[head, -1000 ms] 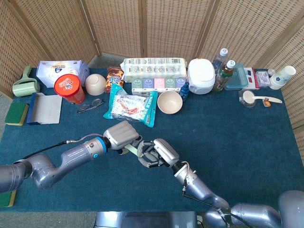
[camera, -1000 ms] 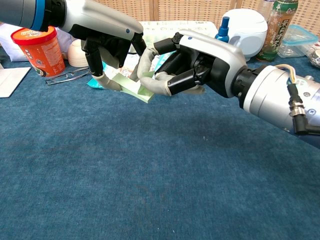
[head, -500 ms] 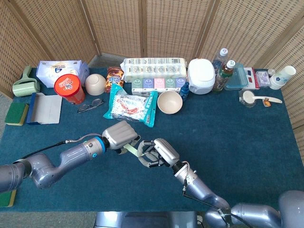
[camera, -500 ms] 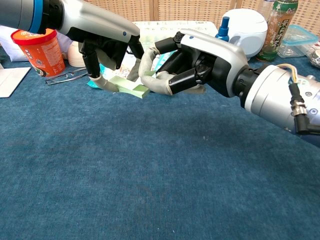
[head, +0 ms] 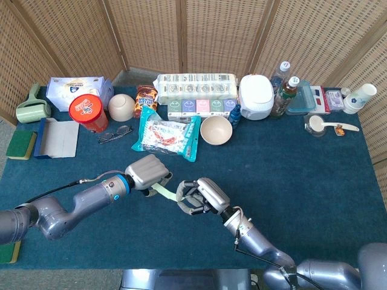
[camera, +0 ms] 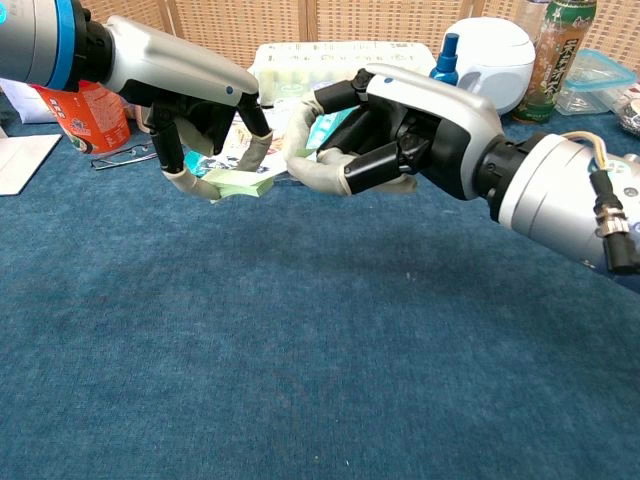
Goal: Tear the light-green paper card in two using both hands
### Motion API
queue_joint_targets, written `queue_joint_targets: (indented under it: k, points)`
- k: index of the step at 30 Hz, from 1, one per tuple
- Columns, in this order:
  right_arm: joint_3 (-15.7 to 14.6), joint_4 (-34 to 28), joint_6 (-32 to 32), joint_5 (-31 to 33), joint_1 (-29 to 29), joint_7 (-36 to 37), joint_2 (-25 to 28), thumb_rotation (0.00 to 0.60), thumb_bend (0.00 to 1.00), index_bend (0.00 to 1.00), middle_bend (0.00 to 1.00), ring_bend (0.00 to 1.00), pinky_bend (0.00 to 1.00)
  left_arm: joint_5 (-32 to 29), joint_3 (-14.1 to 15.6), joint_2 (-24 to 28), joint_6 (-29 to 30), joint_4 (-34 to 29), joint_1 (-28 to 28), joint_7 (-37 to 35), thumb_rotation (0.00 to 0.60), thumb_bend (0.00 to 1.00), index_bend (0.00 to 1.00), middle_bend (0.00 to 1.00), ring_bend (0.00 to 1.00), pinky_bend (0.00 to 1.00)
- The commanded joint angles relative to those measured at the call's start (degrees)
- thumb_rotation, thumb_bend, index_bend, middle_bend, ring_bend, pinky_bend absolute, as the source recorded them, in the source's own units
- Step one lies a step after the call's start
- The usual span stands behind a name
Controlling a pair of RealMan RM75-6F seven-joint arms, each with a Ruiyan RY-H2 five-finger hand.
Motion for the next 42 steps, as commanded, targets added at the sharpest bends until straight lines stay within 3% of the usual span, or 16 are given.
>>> queue_joint_targets:
  k: [1, 14, 23, 29, 32, 36, 39, 42]
  points:
    - [-0.04, 0.05, 0.16, 0.02, -0.16, 0.15, 0.11, 0.6, 0.46, 0.71, 1.0, 1.0, 1.0, 0.15, 0.18, 0.05, 0.06, 0.24, 0.33, -0.24, 0.6, 0.38, 0.71, 1.0, 1.0, 1.0]
    - [-0.74, 0.4, 0.41, -0.1, -1.2, 0.65, 2.44, 0.6, 0.46, 0.69, 1.0, 1.0, 1.0, 1.19, 1.39, 0.96, 1.16, 1.42, 3.43, -2.43, 0.6, 0.38, 0.71, 1.0, 1.0, 1.0]
    - [-3.44, 4.05, -0.58, 0.29, -3.62, 2.84, 8.0, 0.6, 0.46, 0.58, 0.96, 1.0, 1.0, 4.06, 2.88, 1.5, 5.29, 4.09, 9.01, -5.45, 0.6, 0.38, 0.71, 1.0, 1.0, 1.0]
    - [-4.66, 6.01, -1.1, -0.32, -4.52, 4.31, 9.97, 0.6, 0.46, 0.42, 0.84, 0.94, 0.94, 5.88, 3.25, 1.04, 6.59, 5.56, 10.92, -5.3, 0.6, 0.38, 0.7, 1.0, 1.0, 1.0]
    - [-5.16, 6.44, -1.65, -0.54, -4.66, 4.41, 10.62, 0.6, 0.46, 0.31, 0.73, 0.84, 0.88, 6.37, 2.97, 1.06, 7.3, 5.66, 11.42, -4.76, 0.6, 0.38, 0.68, 1.0, 1.0, 1.0]
    - [-5.41, 6.67, -1.87, -1.04, -4.77, 4.97, 11.15, 0.6, 0.46, 0.12, 0.52, 0.64, 0.71, 6.08, 2.68, 0.99, 7.81, 5.6, 11.75, -2.98, 0.6, 0.38, 0.63, 1.0, 0.99, 1.0]
    - [-5.35, 6.72, -1.58, -1.16, -4.96, 4.97, 11.29, 0.6, 0.46, 0.08, 0.45, 0.56, 0.6, 5.51, 2.61, 0.75, 8.12, 5.44, 11.98, -1.61, 0.6, 0.38, 0.58, 1.0, 0.96, 1.0]
    - [-5.25, 6.71, -1.04, -1.29, -5.29, 5.15, 11.67, 0.6, 0.46, 0.06, 0.4, 0.52, 0.55, 4.4, 3.0, 0.77, 8.34, 5.05, 12.3, 0.65, 0.6, 0.36, 0.5, 0.92, 0.88, 0.99]
